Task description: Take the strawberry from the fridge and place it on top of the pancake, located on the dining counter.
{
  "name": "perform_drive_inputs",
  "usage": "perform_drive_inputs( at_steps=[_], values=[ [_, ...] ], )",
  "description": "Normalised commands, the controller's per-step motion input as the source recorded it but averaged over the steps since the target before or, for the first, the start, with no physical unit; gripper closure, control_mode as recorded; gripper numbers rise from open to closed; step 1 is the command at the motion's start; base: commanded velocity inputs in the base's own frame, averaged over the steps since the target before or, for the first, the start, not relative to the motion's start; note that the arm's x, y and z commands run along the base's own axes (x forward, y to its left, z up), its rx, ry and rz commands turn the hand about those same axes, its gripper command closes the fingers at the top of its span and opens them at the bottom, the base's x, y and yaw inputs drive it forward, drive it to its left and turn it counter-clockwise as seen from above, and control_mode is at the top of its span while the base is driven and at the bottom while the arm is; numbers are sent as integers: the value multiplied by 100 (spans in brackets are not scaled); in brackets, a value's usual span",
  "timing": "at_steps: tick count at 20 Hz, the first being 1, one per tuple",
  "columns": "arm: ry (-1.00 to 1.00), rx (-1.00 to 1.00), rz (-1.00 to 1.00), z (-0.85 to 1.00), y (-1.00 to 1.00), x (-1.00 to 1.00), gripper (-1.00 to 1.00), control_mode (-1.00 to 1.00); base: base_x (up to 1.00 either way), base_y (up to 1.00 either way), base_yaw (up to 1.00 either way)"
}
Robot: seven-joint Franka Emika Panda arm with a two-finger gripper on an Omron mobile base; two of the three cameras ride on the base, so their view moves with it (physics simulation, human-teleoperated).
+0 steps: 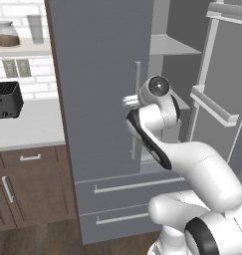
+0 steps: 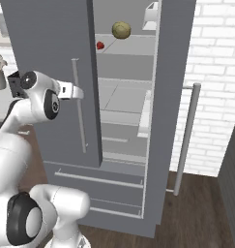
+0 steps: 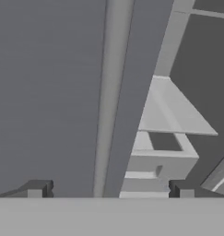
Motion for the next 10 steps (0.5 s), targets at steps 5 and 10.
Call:
perform_drive_inputs(
  at_steps=[5, 10],
  values=[
    [0, 3, 4, 0, 0, 40, -100, -100, 0, 0, 0],
    [0, 2, -1, 5, 0, 24, -100, -100, 0, 0, 0]
  ],
)
